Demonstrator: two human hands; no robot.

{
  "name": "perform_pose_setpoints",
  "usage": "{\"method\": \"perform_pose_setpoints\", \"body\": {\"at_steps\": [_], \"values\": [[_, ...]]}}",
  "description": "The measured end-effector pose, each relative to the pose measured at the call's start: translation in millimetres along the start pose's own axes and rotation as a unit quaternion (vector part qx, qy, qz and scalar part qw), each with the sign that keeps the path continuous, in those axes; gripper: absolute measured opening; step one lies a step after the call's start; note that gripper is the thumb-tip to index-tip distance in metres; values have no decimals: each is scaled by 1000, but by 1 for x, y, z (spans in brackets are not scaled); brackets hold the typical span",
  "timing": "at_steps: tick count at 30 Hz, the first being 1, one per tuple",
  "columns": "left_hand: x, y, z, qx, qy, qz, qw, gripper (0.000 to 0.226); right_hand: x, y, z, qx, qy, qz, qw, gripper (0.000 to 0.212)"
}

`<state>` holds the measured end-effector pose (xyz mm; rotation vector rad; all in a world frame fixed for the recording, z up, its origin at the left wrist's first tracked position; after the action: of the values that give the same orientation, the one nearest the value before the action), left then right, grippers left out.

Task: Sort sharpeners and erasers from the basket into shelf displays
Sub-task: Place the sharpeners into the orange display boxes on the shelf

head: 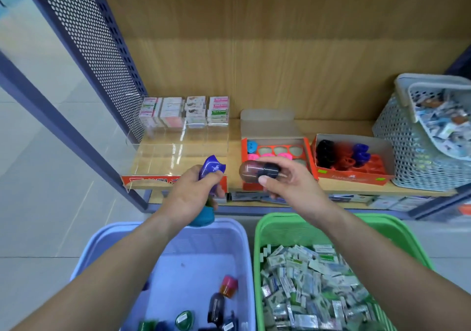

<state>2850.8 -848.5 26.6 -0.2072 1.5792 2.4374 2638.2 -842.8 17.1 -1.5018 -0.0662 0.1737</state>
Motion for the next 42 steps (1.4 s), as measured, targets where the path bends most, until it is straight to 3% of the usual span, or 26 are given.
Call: {"method": "perform_pose_setpoints", "body": {"at_steps": [7,13,18,22,27,34,42], "values": [[65,12,-9,51,-92,-76,992,12,-130,7,-4,62,45,189,979,28],[122,29,-13,108,-85,-89,986,15,-245,17,5,77,133,333,930,25],[157,30,-17,132,-74,-87,985,19,-276,29,6,52,182,405,894,24],[171,26,-21,129,-59,-88,986,24,-283,41,2,38,195,506,840,25],[180,21,-24,126,-60,-100,985,14,-289,61,0,71,200,529,821,20],[173,10,-33,100,-65,-100,988,13,-293,73,-3,18,260,534,805,23],[164,11,-37,88,-60,-86,991,13,-287,87,-22,43,286,487,824,29]]}}
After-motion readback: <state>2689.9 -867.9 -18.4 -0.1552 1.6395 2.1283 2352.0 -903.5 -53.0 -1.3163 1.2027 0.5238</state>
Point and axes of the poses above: each hand's wrist, its own z-axis away from the middle knuckle, its own x-axis out of the palm, y = z × x, the point moved 3 cm from there along -z, towards the middle knuckle, and after that the axes turned 3 degrees about -x, right-handed, at the moved point
